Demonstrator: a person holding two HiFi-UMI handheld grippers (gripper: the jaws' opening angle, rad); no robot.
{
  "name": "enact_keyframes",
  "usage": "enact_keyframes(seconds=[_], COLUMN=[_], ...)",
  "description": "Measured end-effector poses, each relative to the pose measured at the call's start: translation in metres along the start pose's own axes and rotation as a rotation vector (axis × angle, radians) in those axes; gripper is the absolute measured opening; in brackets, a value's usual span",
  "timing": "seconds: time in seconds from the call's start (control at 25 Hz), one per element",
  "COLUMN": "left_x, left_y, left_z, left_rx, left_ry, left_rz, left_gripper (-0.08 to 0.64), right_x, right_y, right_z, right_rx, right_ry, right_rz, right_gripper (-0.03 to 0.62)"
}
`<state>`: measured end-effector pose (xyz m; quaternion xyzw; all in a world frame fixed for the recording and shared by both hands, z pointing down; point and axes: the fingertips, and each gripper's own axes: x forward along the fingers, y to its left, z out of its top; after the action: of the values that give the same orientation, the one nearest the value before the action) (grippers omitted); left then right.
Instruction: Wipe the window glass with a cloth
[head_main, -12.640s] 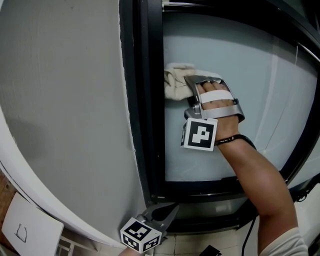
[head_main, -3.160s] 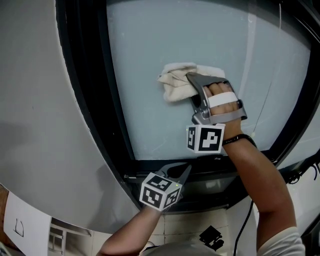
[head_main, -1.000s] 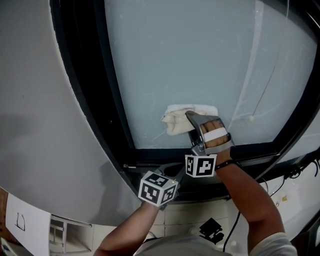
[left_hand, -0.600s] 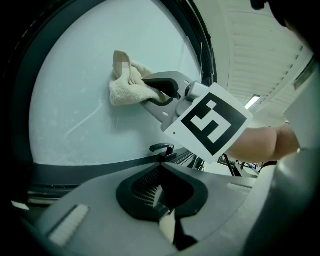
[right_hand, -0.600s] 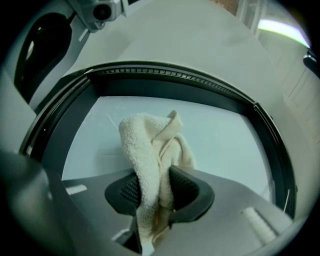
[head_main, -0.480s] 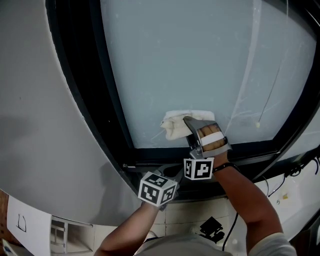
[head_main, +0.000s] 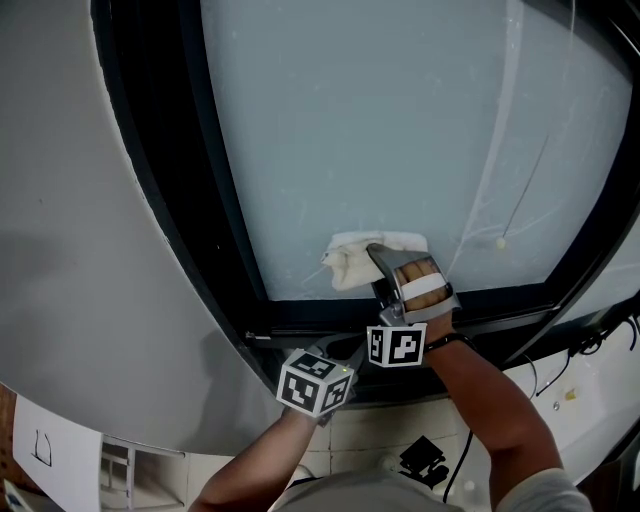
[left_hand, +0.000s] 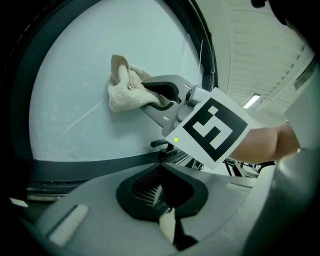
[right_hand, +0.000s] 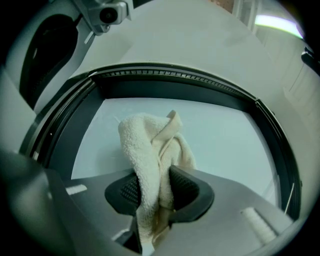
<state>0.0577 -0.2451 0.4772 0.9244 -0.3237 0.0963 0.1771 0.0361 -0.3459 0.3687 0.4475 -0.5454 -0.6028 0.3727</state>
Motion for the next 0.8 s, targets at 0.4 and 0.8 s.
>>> enact_keyframes(seconds=[0.4, 0.8], left_x=[0.001, 0.002], left_y=[0.002, 0.003], left_z=[-0.002, -0.005], left_rx=[-0.003, -0.009], left_ry=[0.004, 0.008], left_rz=[-0.001, 0.000], left_gripper=[0.017, 0.015], right_x=[-0.002, -0.006], right_y=[0.014, 0.033], right_z=[-0.001, -0.002], right_rx=[0.003, -0.003], right_ry=[0.005, 0.011], right_rz=[0.027, 0.073], right_gripper=[0.115, 0.115])
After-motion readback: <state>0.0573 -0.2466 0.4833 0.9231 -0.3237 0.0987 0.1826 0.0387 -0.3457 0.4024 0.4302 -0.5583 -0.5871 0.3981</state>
